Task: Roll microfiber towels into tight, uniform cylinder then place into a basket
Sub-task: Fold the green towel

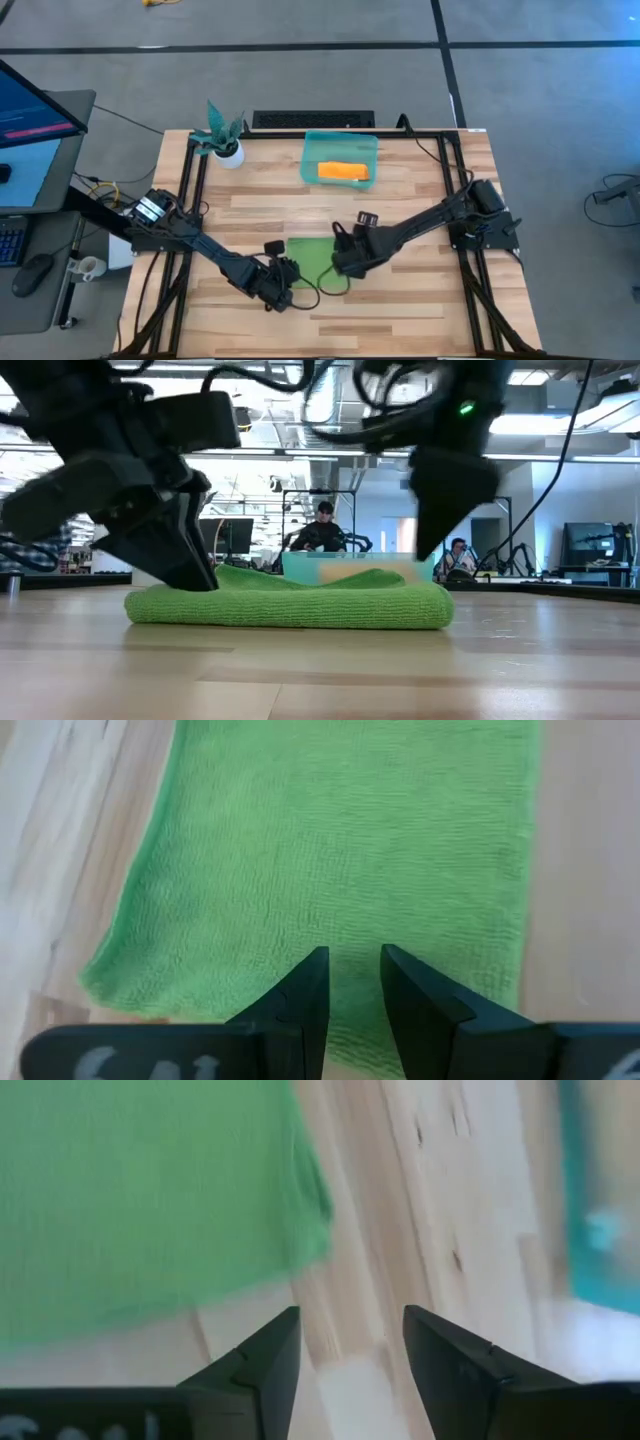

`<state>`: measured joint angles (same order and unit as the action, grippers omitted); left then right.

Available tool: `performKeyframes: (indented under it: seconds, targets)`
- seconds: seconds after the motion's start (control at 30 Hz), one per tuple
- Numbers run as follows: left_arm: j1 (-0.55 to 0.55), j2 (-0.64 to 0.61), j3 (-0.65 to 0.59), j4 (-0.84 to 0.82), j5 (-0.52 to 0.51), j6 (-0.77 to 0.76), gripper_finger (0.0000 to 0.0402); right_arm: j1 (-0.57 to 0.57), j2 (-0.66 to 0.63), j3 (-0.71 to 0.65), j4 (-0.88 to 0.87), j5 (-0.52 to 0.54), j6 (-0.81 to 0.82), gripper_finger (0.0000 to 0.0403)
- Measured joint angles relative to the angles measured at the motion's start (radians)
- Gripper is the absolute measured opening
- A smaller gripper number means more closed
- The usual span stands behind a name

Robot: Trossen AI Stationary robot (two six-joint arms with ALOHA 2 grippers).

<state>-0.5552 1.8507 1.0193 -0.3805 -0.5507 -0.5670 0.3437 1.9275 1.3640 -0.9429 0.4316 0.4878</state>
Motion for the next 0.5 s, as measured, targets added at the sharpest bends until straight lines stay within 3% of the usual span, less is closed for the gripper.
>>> performKeyframes:
  seconds: [0.17, 0.5]
  targets:
    - [-0.028, 0.000, 0.076, -0.126, -0.021, 0.001, 0.0086, 0.091, -0.027, -0.012, -0.081, 0.038, 0.041, 0.0193]
    - [-0.164, -0.042, 0.229, -0.363, -0.162, -0.117, 0.0086, 0.294, -0.045, -0.100, -0.007, 0.199, 0.238, 0.0176]
